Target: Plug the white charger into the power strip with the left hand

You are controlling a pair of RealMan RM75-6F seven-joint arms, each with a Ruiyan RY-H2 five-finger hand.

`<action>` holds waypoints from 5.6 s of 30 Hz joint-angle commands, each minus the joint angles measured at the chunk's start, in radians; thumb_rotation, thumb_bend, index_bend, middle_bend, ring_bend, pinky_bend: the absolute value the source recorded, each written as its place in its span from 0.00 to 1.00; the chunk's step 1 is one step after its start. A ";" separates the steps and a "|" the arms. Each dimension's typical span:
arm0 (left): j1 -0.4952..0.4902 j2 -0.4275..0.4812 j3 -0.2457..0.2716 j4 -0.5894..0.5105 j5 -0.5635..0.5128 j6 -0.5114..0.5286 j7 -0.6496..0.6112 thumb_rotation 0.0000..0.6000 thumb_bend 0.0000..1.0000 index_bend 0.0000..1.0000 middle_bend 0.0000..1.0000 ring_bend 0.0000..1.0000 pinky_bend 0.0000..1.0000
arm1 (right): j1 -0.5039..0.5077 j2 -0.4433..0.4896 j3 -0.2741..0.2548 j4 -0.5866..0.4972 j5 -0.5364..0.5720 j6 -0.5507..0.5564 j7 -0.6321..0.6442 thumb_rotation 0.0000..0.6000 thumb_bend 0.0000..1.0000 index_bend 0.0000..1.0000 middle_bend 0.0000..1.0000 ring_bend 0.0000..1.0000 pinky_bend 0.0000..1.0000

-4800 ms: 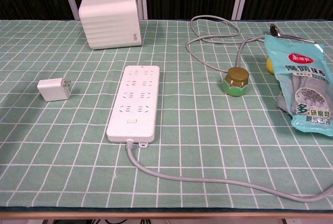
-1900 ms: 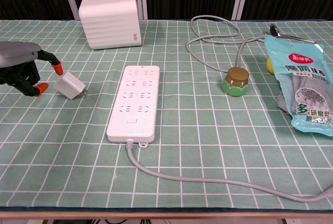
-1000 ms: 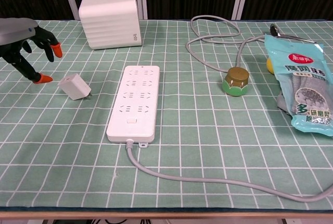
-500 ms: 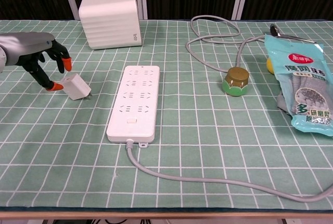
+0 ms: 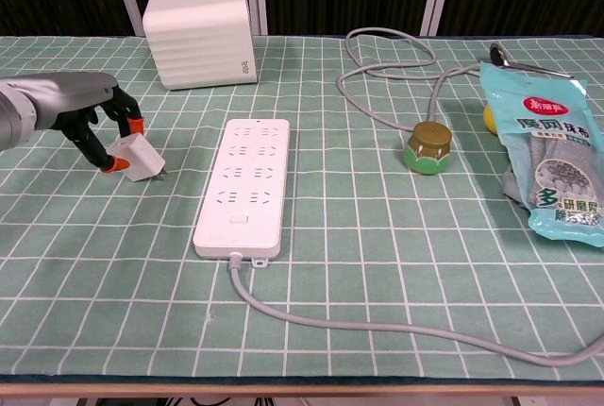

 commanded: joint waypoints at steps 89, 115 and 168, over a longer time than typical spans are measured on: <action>-0.572 -0.222 -0.138 0.087 -0.571 0.227 0.760 1.00 0.62 0.78 0.80 0.29 0.16 | 0.006 0.031 0.010 -0.031 0.052 -0.049 0.059 1.00 0.34 0.00 0.00 0.00 0.00; -0.562 -0.246 -0.132 0.098 -0.561 0.214 0.756 1.00 0.62 0.78 0.80 0.29 0.16 | 0.005 0.032 0.010 -0.033 0.054 -0.050 0.060 1.00 0.34 0.00 0.00 0.00 0.00; -0.556 -0.347 -0.107 0.186 -0.497 0.155 0.747 1.00 0.62 0.79 0.81 0.31 0.17 | 0.005 0.035 0.009 -0.038 0.055 -0.055 0.071 1.00 0.34 0.00 0.00 0.00 0.00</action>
